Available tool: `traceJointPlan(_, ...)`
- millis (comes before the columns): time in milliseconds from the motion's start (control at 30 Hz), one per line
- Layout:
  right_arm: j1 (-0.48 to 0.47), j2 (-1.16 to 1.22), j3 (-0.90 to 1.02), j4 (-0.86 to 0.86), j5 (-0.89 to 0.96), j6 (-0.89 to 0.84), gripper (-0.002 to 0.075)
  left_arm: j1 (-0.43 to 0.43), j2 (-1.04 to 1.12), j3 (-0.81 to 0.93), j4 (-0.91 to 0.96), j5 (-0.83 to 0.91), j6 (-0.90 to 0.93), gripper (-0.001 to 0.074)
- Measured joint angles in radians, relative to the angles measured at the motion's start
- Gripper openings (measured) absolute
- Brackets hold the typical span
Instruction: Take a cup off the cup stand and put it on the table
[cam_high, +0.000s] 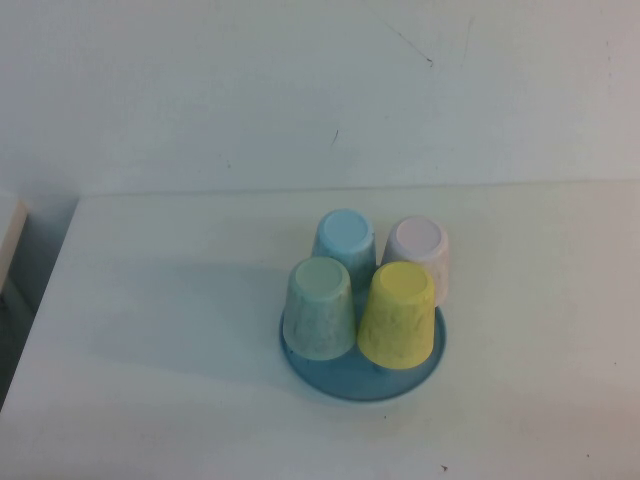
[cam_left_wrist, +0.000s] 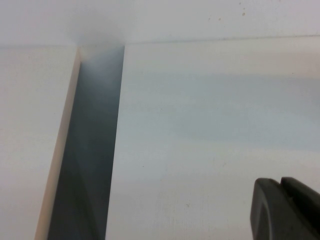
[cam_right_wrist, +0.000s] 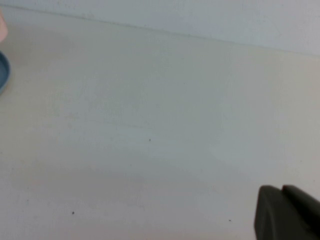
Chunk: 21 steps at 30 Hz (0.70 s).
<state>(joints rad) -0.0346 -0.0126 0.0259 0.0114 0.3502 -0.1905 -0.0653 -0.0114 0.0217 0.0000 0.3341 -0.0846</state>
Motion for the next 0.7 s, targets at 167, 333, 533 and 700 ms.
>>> traceJointPlan(167, 0.000, 0.000, 0.000, -0.002, -0.052, -0.001, -0.0003, 0.000, 0.000, 0.000, -0.013, 0.000, 0.000, -0.0003)
traceJointPlan(333, 0.000, 0.000, 0.000, -0.002, -0.249, -0.005, -0.0003, 0.000, 0.000, 0.006, -0.038, -0.106, 0.000, -0.0003)
traceJointPlan(533, 0.000, 0.000, 0.000, -0.002, -0.650, -0.008, -0.0003, 0.000, 0.000, 0.006, -0.040, -0.452, 0.000, -0.0003)
traceJointPlan(700, 0.000, 0.000, 0.000, -0.002, -0.916, -0.005, -0.0003, 0.000, 0.000, 0.006, -0.040, -0.688, 0.000, -0.0003)
